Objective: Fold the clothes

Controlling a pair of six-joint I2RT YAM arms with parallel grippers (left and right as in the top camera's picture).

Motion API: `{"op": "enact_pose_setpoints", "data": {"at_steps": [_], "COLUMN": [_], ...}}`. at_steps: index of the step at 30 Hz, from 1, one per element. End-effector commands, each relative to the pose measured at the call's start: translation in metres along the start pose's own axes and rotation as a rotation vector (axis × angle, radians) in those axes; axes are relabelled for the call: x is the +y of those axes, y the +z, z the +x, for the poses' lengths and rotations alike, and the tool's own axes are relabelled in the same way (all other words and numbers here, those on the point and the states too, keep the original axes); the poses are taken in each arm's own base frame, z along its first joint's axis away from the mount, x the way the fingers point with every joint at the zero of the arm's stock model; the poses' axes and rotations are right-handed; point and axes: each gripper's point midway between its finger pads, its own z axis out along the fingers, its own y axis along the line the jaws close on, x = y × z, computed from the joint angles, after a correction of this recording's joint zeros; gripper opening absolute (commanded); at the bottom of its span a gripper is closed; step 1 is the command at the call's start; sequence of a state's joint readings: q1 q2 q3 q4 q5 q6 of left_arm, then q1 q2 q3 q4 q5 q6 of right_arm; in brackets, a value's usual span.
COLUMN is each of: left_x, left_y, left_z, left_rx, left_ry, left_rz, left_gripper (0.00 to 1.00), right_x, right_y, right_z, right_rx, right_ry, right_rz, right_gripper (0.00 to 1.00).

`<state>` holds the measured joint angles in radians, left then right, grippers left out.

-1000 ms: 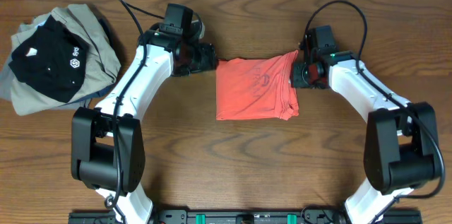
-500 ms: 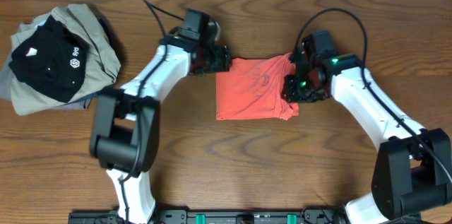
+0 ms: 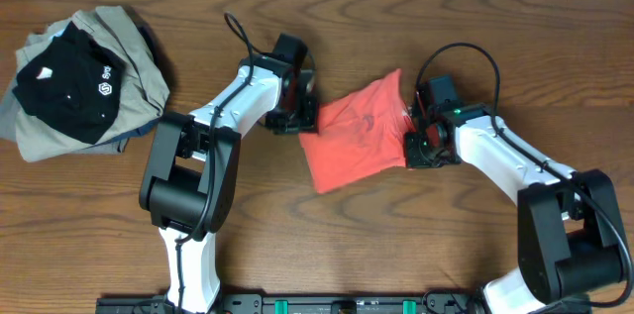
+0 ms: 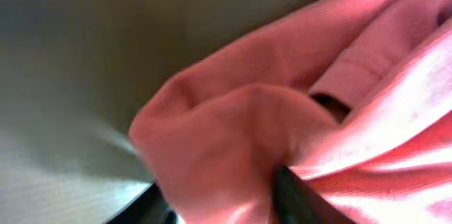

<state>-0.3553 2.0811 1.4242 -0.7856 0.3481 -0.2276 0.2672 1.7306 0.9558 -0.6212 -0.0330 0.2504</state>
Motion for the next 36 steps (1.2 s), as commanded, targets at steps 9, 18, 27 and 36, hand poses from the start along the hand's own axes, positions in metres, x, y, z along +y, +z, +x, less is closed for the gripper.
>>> {"op": "enact_pose_setpoints", "data": {"at_steps": [9, 18, 27, 36], "left_x": [0.018, 0.025, -0.025, -0.053], "left_y": [-0.002, -0.044, -0.094, -0.045], "left_z": [0.069, 0.043, -0.03, -0.046], "left_rx": [0.259, 0.055, -0.323, -0.267], "left_ry": [-0.072, -0.039, 0.27, 0.343], "left_rz": [-0.143, -0.246, -0.042, 0.207], "left_gripper": [0.25, 0.31, 0.9, 0.91], "right_x": [-0.034, -0.032, -0.04, -0.044], "right_y": [-0.027, -0.04, -0.041, -0.077], "right_z": [-0.111, -0.124, -0.081, -0.042], "right_rx": [-0.427, -0.465, -0.304, -0.229], "right_ry": [-0.028, -0.031, 0.007, 0.013], "right_rz": [0.108, 0.104, 0.122, 0.134], "right_gripper": [0.01, 0.5, 0.53, 0.6]}}
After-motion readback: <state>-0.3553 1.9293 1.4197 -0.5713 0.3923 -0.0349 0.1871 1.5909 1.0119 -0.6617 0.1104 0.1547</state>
